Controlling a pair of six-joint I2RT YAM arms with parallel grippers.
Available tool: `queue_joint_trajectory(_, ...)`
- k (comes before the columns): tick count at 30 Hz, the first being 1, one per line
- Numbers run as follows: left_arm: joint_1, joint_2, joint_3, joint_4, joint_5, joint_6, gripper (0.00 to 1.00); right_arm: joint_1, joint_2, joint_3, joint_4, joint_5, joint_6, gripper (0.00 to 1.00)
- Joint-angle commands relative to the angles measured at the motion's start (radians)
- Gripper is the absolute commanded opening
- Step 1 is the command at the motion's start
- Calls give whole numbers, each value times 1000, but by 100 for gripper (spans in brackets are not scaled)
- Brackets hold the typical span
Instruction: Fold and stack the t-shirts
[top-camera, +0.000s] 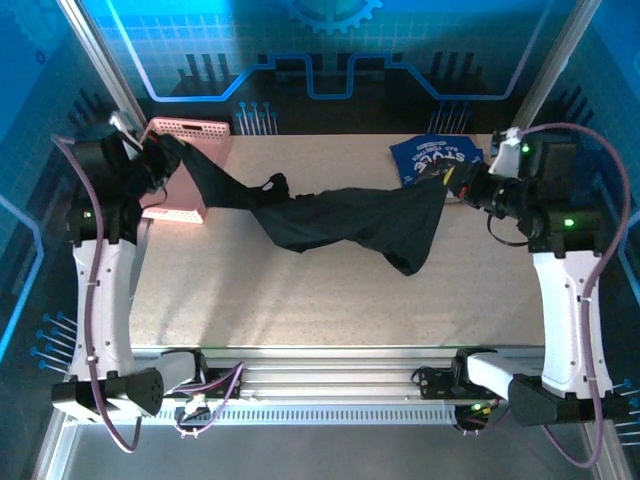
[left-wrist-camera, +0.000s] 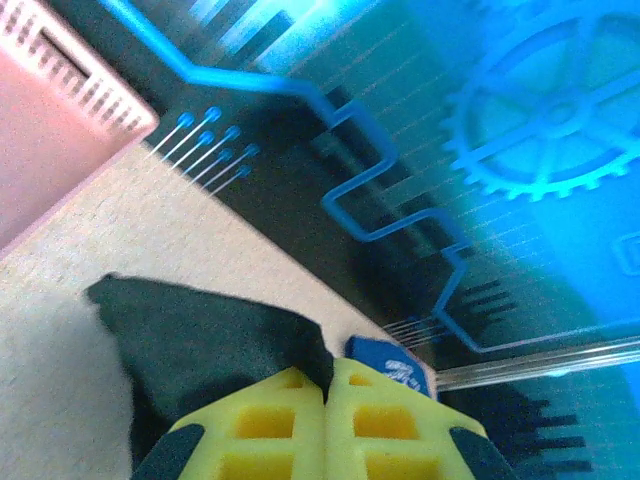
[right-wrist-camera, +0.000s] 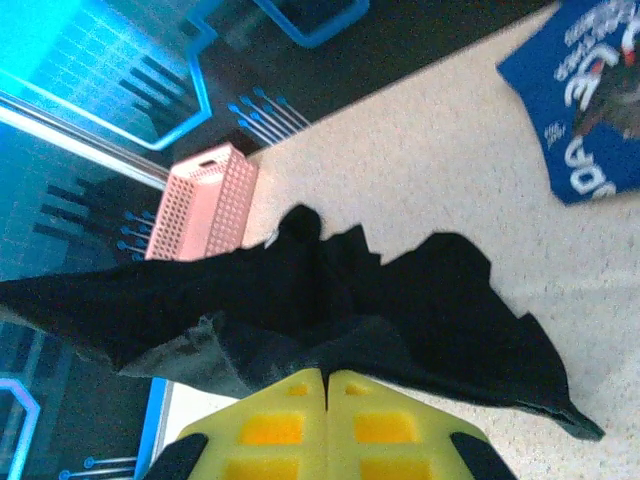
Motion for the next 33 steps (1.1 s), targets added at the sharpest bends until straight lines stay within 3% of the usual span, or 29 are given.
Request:
queue_joint_trajectory(1, -2, 26, 175, 30, 25, 23, 0, -20, 21, 163, -59, -14, -39, 0)
queue_joint_trajectory(20, -2, 275, 933, 86, 70, 98, 0, -84, 186, 764, -179, 24, -137, 0)
queue_joint_trajectory(24, -2, 278, 978, 110, 91, 116, 0, -106, 207, 818, -168, -23, -125, 0)
queue_joint_trajectory(33, -2, 180, 911, 130, 138, 183, 0, -118, 99, 732, -180, -64, -124, 0)
